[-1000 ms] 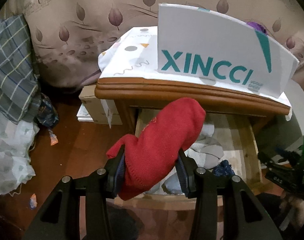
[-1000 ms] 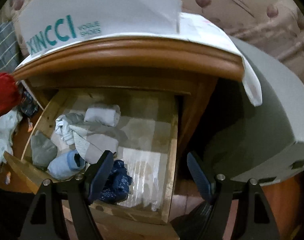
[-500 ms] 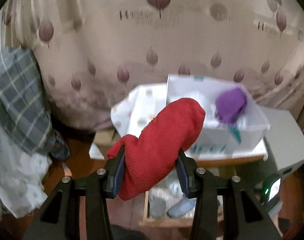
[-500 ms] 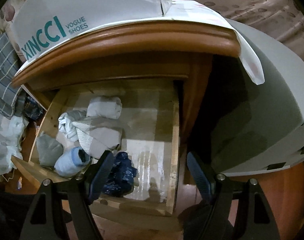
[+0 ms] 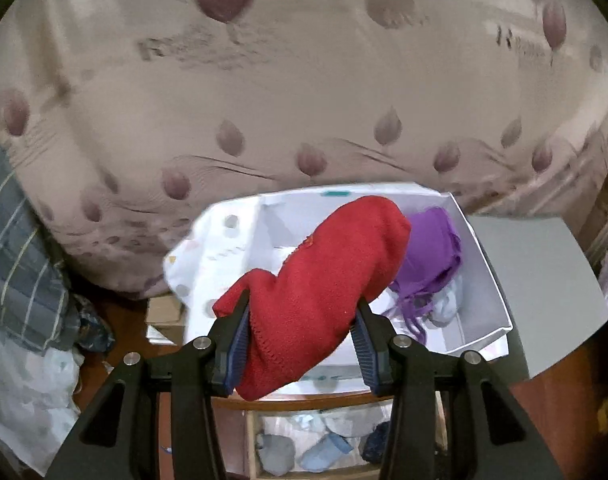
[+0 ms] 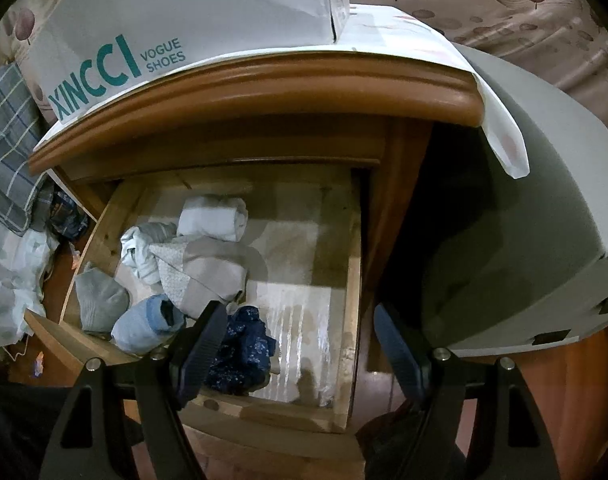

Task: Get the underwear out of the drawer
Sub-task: 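Carry the red underwear to the white box and open the left tool inside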

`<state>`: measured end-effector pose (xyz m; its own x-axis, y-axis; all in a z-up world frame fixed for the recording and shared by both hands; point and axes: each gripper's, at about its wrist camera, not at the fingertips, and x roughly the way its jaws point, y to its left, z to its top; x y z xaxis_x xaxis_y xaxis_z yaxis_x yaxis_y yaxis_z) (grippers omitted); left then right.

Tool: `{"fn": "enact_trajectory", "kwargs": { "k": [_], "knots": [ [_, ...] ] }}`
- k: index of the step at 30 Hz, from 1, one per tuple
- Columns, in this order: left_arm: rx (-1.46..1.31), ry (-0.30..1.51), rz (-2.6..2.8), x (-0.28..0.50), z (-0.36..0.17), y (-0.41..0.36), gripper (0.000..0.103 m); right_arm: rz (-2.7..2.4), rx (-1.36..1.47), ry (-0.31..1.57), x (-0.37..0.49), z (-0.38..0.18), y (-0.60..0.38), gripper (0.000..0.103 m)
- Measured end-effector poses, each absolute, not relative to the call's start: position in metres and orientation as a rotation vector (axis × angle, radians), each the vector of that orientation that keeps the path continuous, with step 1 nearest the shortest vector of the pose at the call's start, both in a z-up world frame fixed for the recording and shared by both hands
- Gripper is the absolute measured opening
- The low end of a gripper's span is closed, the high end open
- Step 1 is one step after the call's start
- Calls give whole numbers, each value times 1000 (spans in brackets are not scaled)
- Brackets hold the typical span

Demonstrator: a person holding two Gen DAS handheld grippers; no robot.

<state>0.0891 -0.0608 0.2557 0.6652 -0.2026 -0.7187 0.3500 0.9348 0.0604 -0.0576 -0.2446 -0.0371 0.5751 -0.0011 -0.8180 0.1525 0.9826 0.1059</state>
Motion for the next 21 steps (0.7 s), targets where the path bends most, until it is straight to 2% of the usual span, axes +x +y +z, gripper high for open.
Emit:
{"fn": "enact_trajectory", "kwargs": {
  "k": [5,12,15,18,21],
  "knots": [
    [227,863,-327,117,225,-94,43,-86,163,961,-57,-38,-243,78],
    [175,968,-338,140,191,-93,46,-78,188,976,-56,-40,-245,78],
    [171,988,-340,141,182,-96,54,-76,192,977,-56,-40,-244,78],
    [172,980,-352,137,180,-98,56,-74,188,978,-55,-40,-243,78],
    [190,943,-369,130,185,-99,65,-71,187,983,-55,-41,-244,78]
  ]
}}
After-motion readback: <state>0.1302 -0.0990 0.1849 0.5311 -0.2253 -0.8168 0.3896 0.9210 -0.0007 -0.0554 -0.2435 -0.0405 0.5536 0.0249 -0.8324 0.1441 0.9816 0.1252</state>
